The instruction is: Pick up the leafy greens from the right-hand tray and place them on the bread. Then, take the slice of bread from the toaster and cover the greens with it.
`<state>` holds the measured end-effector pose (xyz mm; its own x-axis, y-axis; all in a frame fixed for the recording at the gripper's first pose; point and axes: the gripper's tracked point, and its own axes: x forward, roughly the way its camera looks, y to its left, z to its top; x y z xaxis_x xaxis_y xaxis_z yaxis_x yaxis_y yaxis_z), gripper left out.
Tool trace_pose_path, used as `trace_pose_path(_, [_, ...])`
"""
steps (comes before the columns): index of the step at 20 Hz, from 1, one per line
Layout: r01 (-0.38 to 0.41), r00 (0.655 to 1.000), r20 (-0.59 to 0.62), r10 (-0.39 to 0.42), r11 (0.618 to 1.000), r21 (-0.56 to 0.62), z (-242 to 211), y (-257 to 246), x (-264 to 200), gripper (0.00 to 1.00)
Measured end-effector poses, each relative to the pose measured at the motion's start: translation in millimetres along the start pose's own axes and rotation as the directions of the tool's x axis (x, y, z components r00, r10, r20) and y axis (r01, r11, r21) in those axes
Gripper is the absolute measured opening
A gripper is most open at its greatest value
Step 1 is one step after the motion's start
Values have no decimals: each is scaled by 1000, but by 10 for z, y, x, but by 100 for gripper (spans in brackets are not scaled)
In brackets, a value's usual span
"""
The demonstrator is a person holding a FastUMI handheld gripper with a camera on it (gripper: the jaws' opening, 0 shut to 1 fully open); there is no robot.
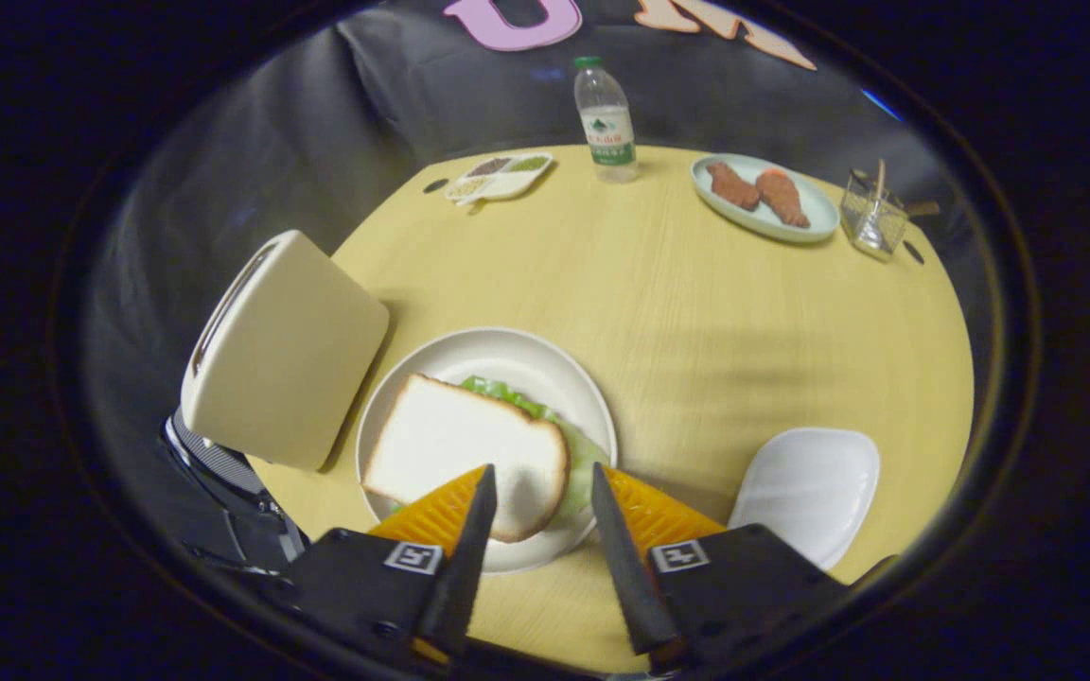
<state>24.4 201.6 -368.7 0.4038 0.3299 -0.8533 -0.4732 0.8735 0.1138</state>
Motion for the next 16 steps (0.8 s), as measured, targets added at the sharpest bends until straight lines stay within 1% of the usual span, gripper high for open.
trace_pose_path(3, [39, 992, 121, -38, 999, -2, 178, -50, -233, 97])
trace_pose_path(5, [74, 975, 207, -75, 997, 11, 295, -160, -411, 99])
trace_pose_path(7, [106, 949, 296, -112, 994, 37, 423, -272, -639, 99])
trace_pose_path(11, [168, 875, 450, -179, 984, 65, 663, -491, -1166, 99])
trace_pose_path(14, [184, 825, 524, -209, 978, 100, 783, -597, -1516, 99])
trace_pose_path(16, [211, 789, 569, -230, 972, 100, 869, -679, -1744, 99])
